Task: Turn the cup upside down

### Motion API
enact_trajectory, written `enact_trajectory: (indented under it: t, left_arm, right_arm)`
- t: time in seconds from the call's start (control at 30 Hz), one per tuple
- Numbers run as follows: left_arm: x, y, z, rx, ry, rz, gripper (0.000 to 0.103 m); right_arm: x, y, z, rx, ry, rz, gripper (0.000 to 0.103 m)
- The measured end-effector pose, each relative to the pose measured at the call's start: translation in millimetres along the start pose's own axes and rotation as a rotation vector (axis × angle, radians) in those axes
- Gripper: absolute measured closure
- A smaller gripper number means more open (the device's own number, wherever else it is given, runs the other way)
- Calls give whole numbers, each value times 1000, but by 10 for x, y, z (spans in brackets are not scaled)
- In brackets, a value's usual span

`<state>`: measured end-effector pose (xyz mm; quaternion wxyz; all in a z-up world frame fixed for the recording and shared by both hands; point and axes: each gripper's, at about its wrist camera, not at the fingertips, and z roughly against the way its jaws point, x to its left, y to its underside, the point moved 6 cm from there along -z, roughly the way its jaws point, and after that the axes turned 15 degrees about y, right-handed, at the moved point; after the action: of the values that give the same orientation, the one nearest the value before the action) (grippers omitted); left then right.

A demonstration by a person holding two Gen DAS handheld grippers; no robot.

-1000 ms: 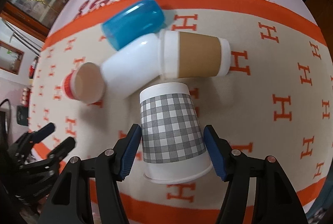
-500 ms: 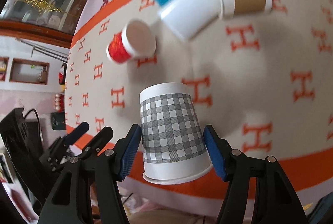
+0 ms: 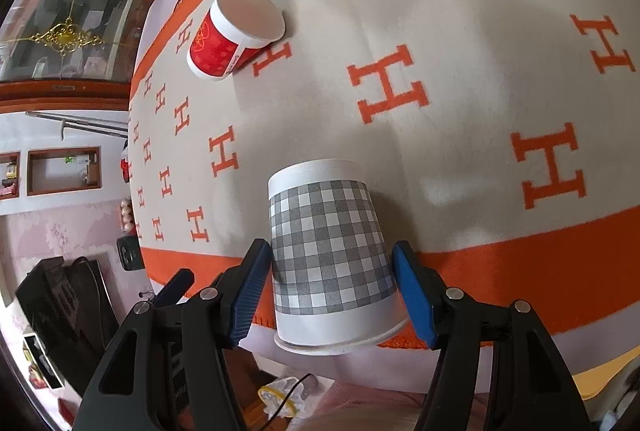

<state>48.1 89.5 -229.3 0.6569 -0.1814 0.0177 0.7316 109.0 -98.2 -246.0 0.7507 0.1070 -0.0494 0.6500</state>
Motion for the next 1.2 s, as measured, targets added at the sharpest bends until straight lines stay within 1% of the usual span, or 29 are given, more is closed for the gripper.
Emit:
enact_trajectory:
  t: [0.17, 0.2, 0.27, 0.47, 0.7, 0.93, 1.03, 1.2]
  left_arm:
    - [-14, 24, 3, 2, 18, 8, 32]
    - [-14, 25, 5, 2, 22, 10, 32]
    - [-10, 33, 10, 3, 29, 14, 32]
    - [12, 34, 17, 10, 52, 29, 32]
    - [-16, 10, 105, 15, 86, 32, 32]
    - [-167, -24, 258, 8, 130, 6, 32]
    - [-277, -32, 322, 5, 150, -17, 32]
    - [-479, -36, 354, 17, 188, -56, 32]
  right_arm:
    - [102, 17, -107, 10, 16, 18, 37]
    - [109, 31, -124, 12, 20, 21, 35]
    - [102, 43, -123, 8, 23, 26, 27]
    - [97, 48, -56, -15, 28, 40, 26]
    - [58, 98, 165, -61, 35, 75, 26]
    - [-75, 192, 589, -166, 58, 97, 26]
    - [-153, 274, 820, -234, 94, 117, 26]
    - [-325, 440, 1112, -320, 141, 124, 26]
